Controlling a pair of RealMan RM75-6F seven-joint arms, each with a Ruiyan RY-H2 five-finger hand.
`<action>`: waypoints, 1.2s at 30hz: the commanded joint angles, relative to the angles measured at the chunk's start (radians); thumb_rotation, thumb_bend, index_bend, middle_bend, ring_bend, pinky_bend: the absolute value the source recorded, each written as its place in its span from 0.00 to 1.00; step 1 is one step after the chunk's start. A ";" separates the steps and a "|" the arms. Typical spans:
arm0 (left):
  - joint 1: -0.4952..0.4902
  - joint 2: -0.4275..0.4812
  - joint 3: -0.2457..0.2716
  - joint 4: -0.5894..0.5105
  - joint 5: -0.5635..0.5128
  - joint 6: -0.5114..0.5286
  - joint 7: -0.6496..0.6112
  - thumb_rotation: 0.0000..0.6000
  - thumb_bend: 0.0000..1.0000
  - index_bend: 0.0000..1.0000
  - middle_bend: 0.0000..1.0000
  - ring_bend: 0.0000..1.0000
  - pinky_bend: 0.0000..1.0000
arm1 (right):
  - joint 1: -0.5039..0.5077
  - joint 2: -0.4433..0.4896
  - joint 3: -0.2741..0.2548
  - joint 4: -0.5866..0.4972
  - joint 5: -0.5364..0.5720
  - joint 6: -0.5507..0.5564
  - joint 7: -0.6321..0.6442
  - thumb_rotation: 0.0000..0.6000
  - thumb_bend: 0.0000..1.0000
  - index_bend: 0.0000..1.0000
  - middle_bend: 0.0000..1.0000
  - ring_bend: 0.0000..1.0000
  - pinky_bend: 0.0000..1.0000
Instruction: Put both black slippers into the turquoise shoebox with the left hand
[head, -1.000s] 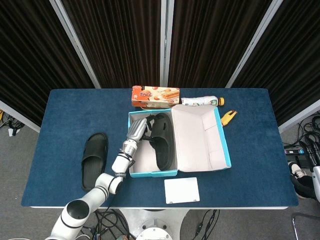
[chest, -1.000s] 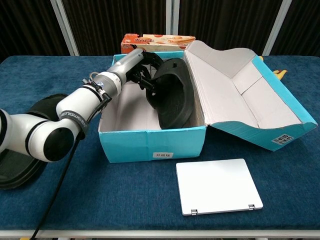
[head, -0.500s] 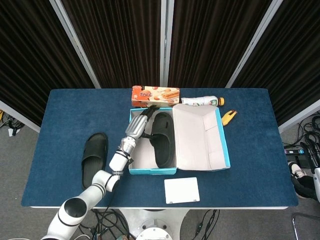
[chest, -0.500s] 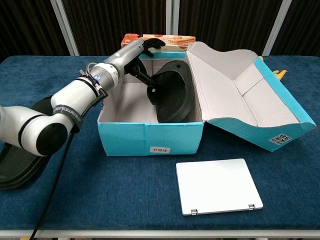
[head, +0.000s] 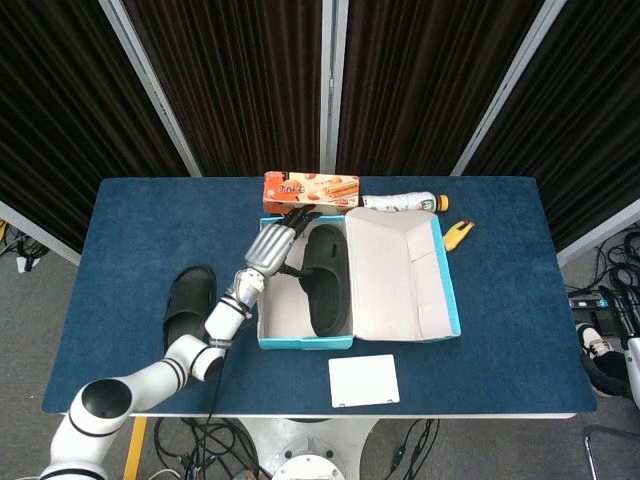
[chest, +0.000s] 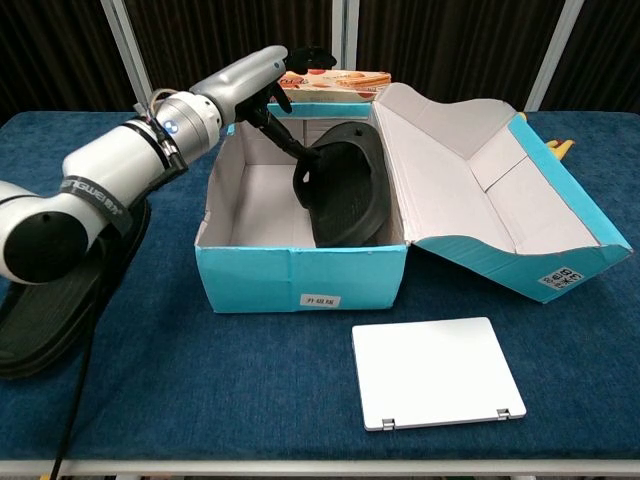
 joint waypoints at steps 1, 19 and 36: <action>0.071 0.180 0.003 -0.250 -0.029 0.004 0.168 1.00 0.00 0.11 0.03 0.08 0.30 | -0.002 -0.001 0.000 0.003 -0.001 0.003 0.003 1.00 0.12 0.00 0.00 0.00 0.00; 0.362 0.722 0.154 -0.856 -0.263 -0.039 0.433 1.00 0.00 0.15 0.10 0.08 0.30 | 0.017 -0.016 0.001 0.040 -0.015 -0.018 0.034 1.00 0.12 0.00 0.00 0.00 0.00; 0.280 0.674 0.220 -0.913 -0.664 -0.099 0.759 1.00 0.00 0.11 0.09 0.38 0.63 | 0.028 -0.025 0.000 0.054 -0.020 -0.028 0.047 1.00 0.12 0.00 0.00 0.00 0.00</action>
